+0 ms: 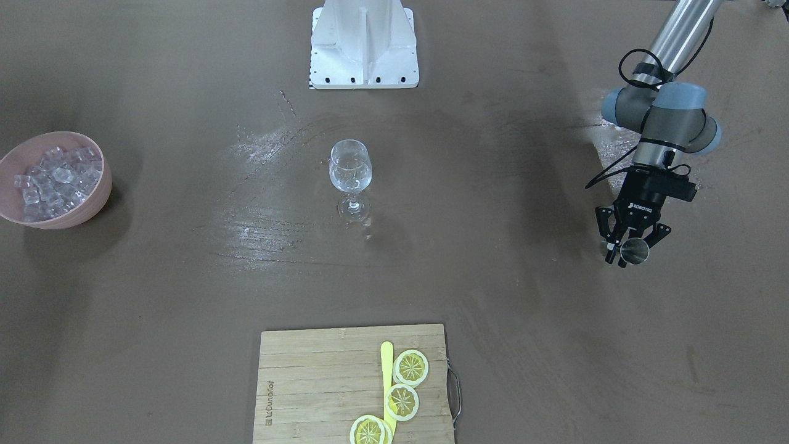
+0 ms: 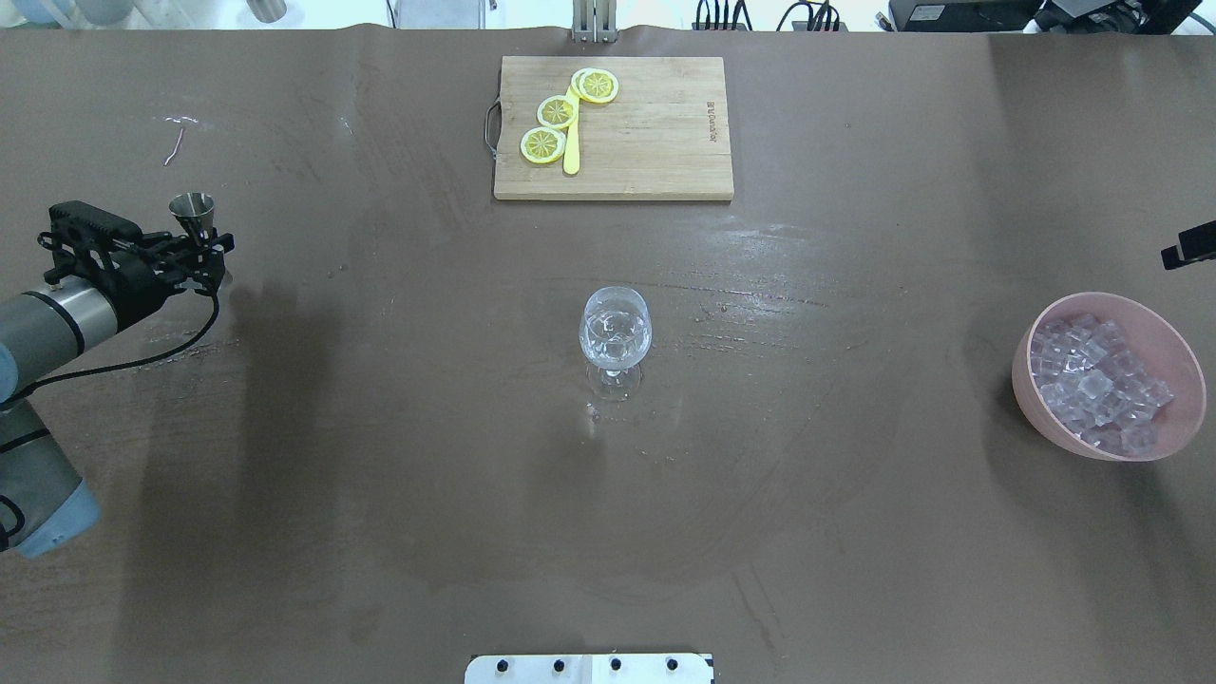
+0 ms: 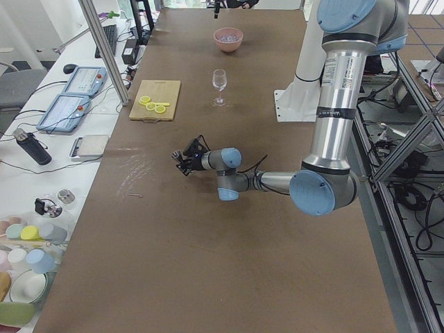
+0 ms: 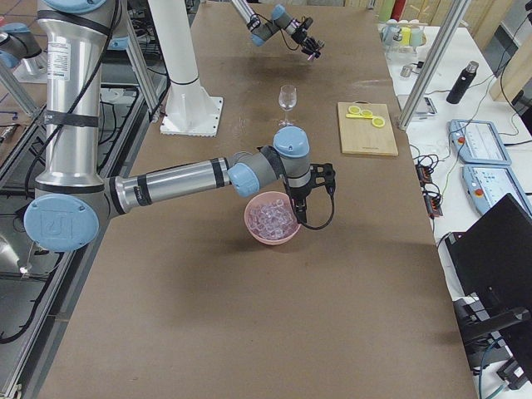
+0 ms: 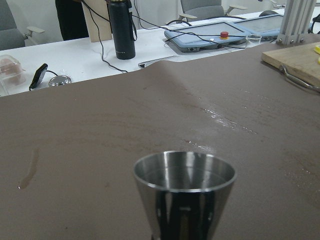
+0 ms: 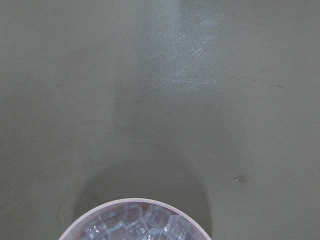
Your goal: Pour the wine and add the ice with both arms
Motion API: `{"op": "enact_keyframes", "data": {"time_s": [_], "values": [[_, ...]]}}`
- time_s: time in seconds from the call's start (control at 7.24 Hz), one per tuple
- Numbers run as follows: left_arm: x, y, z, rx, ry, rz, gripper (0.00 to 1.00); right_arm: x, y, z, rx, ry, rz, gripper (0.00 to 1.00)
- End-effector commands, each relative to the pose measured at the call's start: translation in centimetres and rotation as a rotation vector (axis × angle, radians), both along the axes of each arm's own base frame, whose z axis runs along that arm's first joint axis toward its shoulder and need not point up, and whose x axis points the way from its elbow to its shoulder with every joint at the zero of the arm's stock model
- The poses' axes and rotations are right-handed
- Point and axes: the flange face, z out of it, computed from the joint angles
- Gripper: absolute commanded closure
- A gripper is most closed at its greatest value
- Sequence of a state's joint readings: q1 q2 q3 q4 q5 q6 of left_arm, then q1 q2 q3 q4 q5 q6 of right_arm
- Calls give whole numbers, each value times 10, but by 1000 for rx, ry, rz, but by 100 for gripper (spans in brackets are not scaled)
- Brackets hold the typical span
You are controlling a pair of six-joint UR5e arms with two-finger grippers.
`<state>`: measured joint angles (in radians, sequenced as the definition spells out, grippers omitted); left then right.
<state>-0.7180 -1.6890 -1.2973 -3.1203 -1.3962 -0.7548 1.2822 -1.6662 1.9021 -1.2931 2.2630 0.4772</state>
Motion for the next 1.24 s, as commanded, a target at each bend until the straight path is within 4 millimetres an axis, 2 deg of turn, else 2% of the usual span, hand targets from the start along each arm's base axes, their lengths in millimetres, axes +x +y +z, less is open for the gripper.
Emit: {"op": "enact_keyframes", "data": {"time_s": [0.0,0.41,1.1], "values": [[-5,7,1,49,58,21,88,-1,-1,-1,2,3,1,0],[-15,15,-4,134,148,14,89,-2,-1,-1,2,3,-1,0],[-19,18,21,123,134,5,89,-2,0,-1,2,3,0,0]]}}
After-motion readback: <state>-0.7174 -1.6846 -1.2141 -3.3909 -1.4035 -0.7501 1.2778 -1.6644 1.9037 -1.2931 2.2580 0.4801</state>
